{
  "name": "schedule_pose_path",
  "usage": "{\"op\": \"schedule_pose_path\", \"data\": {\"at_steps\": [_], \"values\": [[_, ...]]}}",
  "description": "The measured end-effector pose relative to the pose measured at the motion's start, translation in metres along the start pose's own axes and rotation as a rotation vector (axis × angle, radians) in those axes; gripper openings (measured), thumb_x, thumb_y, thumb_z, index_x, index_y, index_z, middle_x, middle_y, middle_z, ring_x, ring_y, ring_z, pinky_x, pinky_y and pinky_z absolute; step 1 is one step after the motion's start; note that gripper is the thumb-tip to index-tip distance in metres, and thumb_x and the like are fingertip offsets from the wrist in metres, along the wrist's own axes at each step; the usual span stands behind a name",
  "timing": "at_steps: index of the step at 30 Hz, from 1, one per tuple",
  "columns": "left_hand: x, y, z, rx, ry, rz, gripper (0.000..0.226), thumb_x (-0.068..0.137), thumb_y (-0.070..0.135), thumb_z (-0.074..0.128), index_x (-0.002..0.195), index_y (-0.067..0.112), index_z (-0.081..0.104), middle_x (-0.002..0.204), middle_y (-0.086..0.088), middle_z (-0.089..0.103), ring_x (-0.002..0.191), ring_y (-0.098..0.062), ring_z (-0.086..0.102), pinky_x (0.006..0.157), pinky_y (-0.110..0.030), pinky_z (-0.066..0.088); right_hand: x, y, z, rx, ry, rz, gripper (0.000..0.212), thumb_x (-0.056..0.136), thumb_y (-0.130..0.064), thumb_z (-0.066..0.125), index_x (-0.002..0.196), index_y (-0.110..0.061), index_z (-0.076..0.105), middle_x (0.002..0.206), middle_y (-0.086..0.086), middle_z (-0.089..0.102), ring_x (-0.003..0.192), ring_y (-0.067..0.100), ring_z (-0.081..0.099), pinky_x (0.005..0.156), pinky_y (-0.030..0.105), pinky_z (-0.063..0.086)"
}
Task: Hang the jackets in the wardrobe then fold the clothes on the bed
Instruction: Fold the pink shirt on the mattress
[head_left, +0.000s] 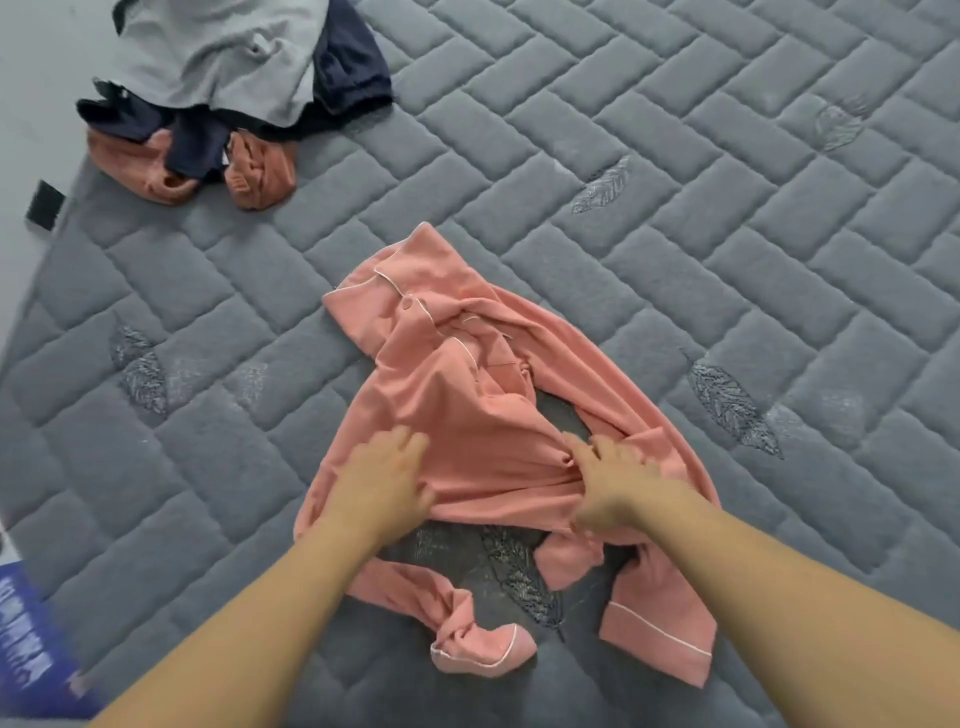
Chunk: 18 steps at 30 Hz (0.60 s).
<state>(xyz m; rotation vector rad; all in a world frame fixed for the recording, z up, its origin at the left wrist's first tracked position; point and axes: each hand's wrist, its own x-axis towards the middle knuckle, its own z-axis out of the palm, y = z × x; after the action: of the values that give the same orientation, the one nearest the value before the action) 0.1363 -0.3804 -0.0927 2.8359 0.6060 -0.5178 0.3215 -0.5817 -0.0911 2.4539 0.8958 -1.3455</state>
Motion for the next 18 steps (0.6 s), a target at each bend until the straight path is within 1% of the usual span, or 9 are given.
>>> {"op": "schedule_pose_path", "data": {"at_steps": [2, 3, 5, 7, 9, 11, 14, 16, 18], "values": [[0.009, 0.024, 0.020, 0.012, -0.273, 0.057, 0.065, 0.077, 0.043, 0.055, 0.137, 0.029, 0.037, 0.150, -0.006, 0.026, 0.137, -0.029, 0.029, 0.107, -0.050, 0.033, 0.001, 0.000, 0.011, -0.174, -0.036, 0.000, 0.130, 0.057, -0.037, 0.076, 0.151, -0.029, -0.012, 0.154, 0.004, 0.013, 0.143, 0.030, 0.016, 0.114, 0.056, 0.014], [0.011, 0.033, 0.031, 0.078, -0.330, 0.073, 0.065, 0.079, 0.043, 0.055, 0.139, 0.032, 0.034, 0.155, -0.006, 0.015, 0.142, -0.029, 0.018, 0.111, -0.053, 0.024, 0.000, 0.000, 0.015, -0.233, 0.012, 0.001, 0.125, 0.059, -0.035, 0.077, 0.151, -0.025, -0.006, 0.149, 0.006, 0.023, 0.140, 0.029, 0.025, 0.112, 0.053, 0.020], [0.014, 0.041, 0.043, 0.102, -0.191, 0.070, 0.042, 0.086, 0.037, 0.049, 0.126, 0.027, 0.045, 0.153, -0.008, 0.026, 0.138, -0.030, 0.025, 0.108, -0.050, 0.025, -0.001, 0.002, 0.016, -0.265, 0.161, -0.031, 0.086, 0.071, -0.034, 0.071, 0.139, -0.020, 0.021, 0.135, 0.006, 0.046, 0.125, 0.028, 0.046, 0.100, 0.042, 0.036], [0.020, 0.045, 0.038, -0.090, -0.016, 0.053, 0.016, 0.089, 0.031, 0.046, 0.101, 0.020, 0.049, 0.124, -0.009, 0.054, 0.115, -0.031, 0.048, 0.090, -0.040, 0.036, -0.004, 0.005, 0.011, -0.209, 0.203, -0.045, 0.051, 0.079, -0.030, 0.063, 0.120, -0.020, 0.035, 0.122, 0.006, 0.058, 0.113, 0.028, 0.056, 0.083, 0.036, 0.040], [0.023, 0.047, 0.023, -0.404, -0.076, 0.017, 0.011, 0.092, 0.026, 0.045, 0.087, 0.020, 0.038, 0.093, -0.012, 0.061, 0.089, -0.035, 0.056, 0.069, -0.037, 0.034, -0.015, 0.008, 0.000, -0.169, 0.089, -0.011, 0.044, 0.081, -0.030, 0.059, 0.118, -0.021, 0.039, 0.122, 0.005, 0.059, 0.112, 0.028, 0.056, 0.079, 0.035, 0.038], [0.020, 0.050, 0.007, -0.454, -0.199, 0.035, 0.012, 0.095, 0.026, 0.043, 0.085, 0.023, 0.036, 0.094, -0.014, 0.063, 0.083, -0.033, 0.056, 0.063, -0.034, 0.031, -0.026, 0.010, -0.014, -0.168, 0.012, 0.005, 0.044, 0.081, -0.034, 0.060, 0.120, -0.023, 0.044, 0.126, 0.004, 0.058, 0.115, 0.027, 0.055, 0.083, 0.036, 0.039], [0.012, 0.049, -0.020, -0.274, -0.384, 0.071, 0.013, 0.094, 0.034, 0.042, 0.086, 0.025, 0.047, 0.109, -0.011, 0.066, 0.091, -0.030, 0.057, 0.068, -0.030, 0.033, -0.042, 0.012, -0.033, -0.277, -0.104, 0.020, 0.042, 0.078, -0.037, 0.061, 0.116, -0.024, 0.054, 0.123, 0.003, 0.060, 0.111, 0.026, 0.058, 0.087, 0.036, 0.041], [0.001, 0.038, -0.028, -0.200, -0.581, -0.008, 0.028, 0.088, 0.045, 0.045, 0.096, 0.021, 0.059, 0.117, -0.011, 0.066, 0.099, -0.032, 0.059, 0.075, -0.030, 0.039, -0.046, 0.009, -0.037, -0.219, -0.433, 0.071, 0.045, 0.074, -0.042, 0.068, 0.112, -0.019, 0.063, 0.110, 0.005, 0.065, 0.092, 0.025, 0.063, 0.087, 0.035, 0.049], [-0.014, 0.021, -0.034, -0.073, -0.824, -0.174, 0.053, 0.064, 0.063, 0.053, 0.098, 0.024, 0.065, 0.115, -0.002, 0.068, 0.098, -0.027, 0.061, 0.086, -0.033, 0.045, -0.045, 0.001, -0.040, -0.032, -0.694, 0.121, 0.054, 0.079, -0.046, 0.068, 0.121, -0.012, 0.062, 0.111, 0.008, 0.064, 0.089, 0.024, 0.063, 0.083, 0.034, 0.051]]}}
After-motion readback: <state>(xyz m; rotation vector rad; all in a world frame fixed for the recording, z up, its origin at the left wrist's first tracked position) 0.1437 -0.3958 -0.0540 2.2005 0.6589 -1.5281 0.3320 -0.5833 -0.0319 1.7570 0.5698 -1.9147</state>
